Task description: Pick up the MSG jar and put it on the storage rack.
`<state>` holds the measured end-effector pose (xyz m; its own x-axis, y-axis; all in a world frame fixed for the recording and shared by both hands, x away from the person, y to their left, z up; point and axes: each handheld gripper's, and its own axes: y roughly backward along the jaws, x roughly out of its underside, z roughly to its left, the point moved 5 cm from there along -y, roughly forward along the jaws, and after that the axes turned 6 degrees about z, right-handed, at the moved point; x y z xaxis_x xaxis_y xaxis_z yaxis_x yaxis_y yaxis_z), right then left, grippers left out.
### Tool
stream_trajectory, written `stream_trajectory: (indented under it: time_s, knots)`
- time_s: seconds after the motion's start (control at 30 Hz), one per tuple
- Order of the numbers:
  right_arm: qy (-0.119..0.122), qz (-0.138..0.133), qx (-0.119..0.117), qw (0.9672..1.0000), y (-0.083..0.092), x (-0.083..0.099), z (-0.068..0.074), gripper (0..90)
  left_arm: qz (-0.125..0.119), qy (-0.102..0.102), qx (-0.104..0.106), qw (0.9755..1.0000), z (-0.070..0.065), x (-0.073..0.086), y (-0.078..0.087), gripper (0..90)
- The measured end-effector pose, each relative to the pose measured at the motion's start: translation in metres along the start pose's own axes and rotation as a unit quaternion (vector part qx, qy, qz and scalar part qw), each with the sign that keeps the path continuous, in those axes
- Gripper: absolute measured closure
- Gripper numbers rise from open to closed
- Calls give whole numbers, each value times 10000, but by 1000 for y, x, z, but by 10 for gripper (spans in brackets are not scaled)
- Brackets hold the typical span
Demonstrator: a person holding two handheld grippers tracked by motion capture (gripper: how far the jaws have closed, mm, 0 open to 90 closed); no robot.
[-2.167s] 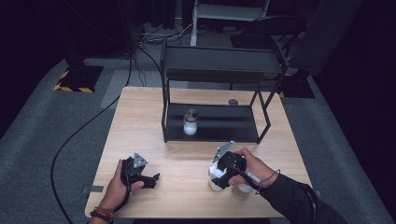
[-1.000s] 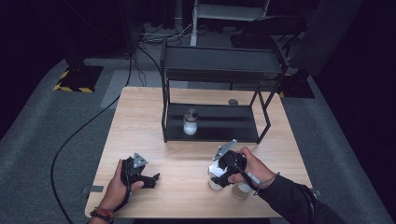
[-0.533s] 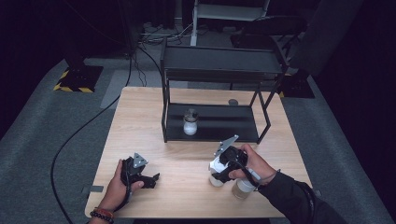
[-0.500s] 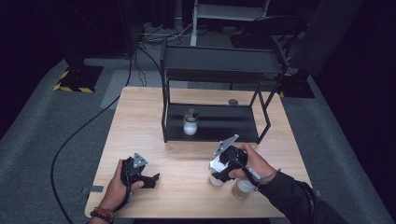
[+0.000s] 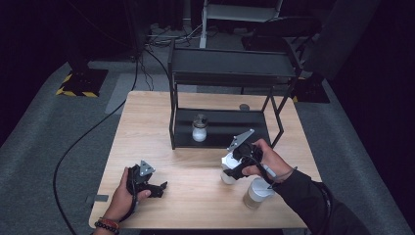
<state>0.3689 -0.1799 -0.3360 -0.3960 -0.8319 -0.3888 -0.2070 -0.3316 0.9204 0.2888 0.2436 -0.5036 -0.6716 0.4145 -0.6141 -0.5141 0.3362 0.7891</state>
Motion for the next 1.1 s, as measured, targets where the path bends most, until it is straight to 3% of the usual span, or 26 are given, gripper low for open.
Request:
stream_trajectory:
  time_s: [0.43,1.1]
  knots:
    - [-29,-6,3,10000,2,-12,-17,301,0,-1,0,10000,0,0,0,3]
    - [-285,-188,253,9991,13,-29,-46,301,5,-4,5,10000,0,0,0,3]
